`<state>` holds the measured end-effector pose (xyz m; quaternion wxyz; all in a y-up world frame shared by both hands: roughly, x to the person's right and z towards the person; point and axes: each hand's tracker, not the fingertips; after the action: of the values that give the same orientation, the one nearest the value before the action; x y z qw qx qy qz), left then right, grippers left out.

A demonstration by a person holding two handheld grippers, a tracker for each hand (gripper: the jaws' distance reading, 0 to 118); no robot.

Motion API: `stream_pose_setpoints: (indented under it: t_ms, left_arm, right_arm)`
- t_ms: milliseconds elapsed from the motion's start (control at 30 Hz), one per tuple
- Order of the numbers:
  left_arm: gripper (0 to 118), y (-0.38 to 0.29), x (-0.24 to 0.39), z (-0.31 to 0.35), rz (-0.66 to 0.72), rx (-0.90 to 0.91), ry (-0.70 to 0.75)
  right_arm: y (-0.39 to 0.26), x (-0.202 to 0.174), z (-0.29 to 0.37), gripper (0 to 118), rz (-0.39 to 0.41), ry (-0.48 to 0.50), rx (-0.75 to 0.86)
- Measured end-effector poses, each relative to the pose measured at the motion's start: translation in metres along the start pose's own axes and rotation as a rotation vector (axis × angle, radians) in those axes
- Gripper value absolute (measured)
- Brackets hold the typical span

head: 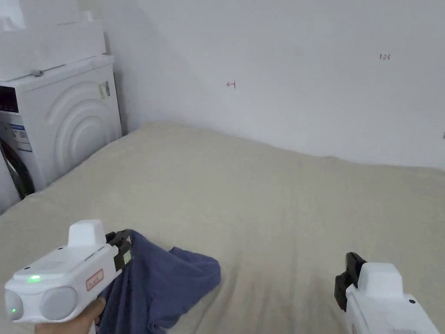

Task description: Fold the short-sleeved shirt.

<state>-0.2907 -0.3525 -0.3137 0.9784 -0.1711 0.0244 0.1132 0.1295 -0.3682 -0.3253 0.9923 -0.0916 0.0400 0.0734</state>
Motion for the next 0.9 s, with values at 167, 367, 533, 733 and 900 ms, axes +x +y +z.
stream_pose_setpoints:
  t_ms: [167, 367, 533, 733, 900]
  left_arm:
    - [0, 0.032, 0.05, -0.025, -0.075, 0.007, -0.117]
    - [0, 0.044, 0.143, -0.06, -0.181, 0.007, -0.289]
    - [0, 0.033, 0.233, -0.089, -0.262, -0.048, -0.416]
    - [0, -0.003, 0.339, -0.121, -0.332, -0.134, -0.548]
    - [0, -0.046, 0.415, -0.138, -0.318, -0.22, -0.643]
  right_arm:
    - [0.007, 0.054, 0.016, 1, -0.026, -0.106, 0.024]
    - [0.006, 0.115, 0.039, 1, -0.038, -0.224, 0.032]
    - [0.002, 0.159, 0.059, 1, -0.046, -0.312, 0.035]
    - [-0.008, 0.204, 0.082, 1, -0.07, -0.409, 0.026]
    - [-0.018, 0.23, 0.099, 1, -0.088, -0.471, 0.005]
